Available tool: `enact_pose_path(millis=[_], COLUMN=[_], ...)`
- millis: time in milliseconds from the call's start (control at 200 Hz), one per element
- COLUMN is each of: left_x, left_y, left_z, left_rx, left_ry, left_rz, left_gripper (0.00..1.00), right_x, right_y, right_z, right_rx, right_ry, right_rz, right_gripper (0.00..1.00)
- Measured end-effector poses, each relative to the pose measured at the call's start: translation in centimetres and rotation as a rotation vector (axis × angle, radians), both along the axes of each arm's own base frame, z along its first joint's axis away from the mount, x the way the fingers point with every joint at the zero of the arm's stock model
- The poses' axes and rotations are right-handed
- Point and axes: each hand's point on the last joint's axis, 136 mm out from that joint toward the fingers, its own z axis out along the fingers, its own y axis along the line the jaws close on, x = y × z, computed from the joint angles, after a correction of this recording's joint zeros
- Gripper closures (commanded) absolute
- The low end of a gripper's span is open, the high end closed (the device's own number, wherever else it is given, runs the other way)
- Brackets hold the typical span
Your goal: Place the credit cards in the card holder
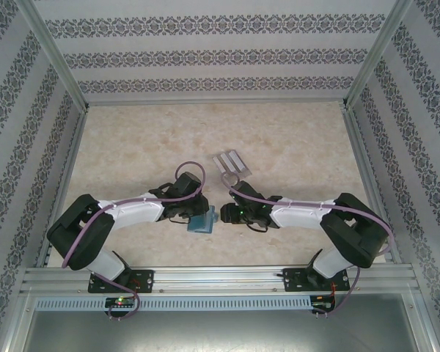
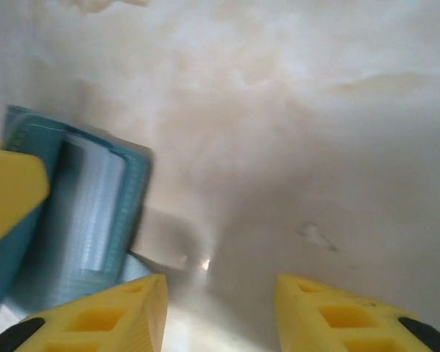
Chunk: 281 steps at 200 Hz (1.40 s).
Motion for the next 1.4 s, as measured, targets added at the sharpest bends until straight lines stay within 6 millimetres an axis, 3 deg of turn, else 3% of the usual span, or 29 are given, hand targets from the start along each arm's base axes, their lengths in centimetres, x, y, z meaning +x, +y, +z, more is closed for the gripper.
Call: enact_pose_path(millis=[90,150,260,420,659,899,964,1029,1164,1284,1404], left_x=[-0.2,-0.5,-0.7,-1.1,-1.9,-1.1,-1.0,-1.1,-2.0,-3.3,-4.0], left_y=[-0.4,-0.6,-0.9,-1.2,-0.5,2.5,3.4,4.3,5.2,6.1,6.2], left_z=[0.1,0.2,0.3,0.4,0.9,6.8,7.6,7.2,3.5,-0.2,-1.1], left_rx=[-0.02,-0.035,-0.05,-0.07,-0.141,-0.2,-0.186,-0.147,-0.029,0.073,0.073], left_ry=[0.009,0.019,0.028,0.046,0.093,-0.039,-0.071,-0.07,0.02,0.136,0.16], left_rz=[-0.013,-0.023,-0.035,-0.052,-0.033,0.03,0.044,0.05,0.01,-0.028,-0.043], left_gripper=[0.65,0.62,0.71,0.7,0.67,0.65,0.65,0.63,0.59,0.57,0.58], right_x=[-0.7,-1.3,-2.1,-2.6,-3.5,-3.6,-3.4,-3.0,-2.6,-2.2,-1.7], right_y=[-0.6,-0.9,-0.8,0.8,3.3,4.0,4.0,4.3,6.3,7.6,6.0], right_z=[0.1,0.4,1.2,2.6,1.5,1.8,2.0,2.5,3.4,2.6,1.7], right_rx=[-0.028,-0.036,-0.027,0.029,-0.003,-0.01,-0.012,-0.021,-0.041,-0.079,-0.153], right_ry=[0.007,0.014,0.011,-0.027,-0.039,-0.078,-0.084,-0.096,-0.134,-0.134,-0.141], right_rz=[0.001,0.004,0.018,0.051,0.094,0.067,0.059,0.04,0.026,0.012,-0.051], right_gripper=[0.54,0.52,0.47,0.44,0.42,0.42,0.39,0.31,0.32,0.41,0.54])
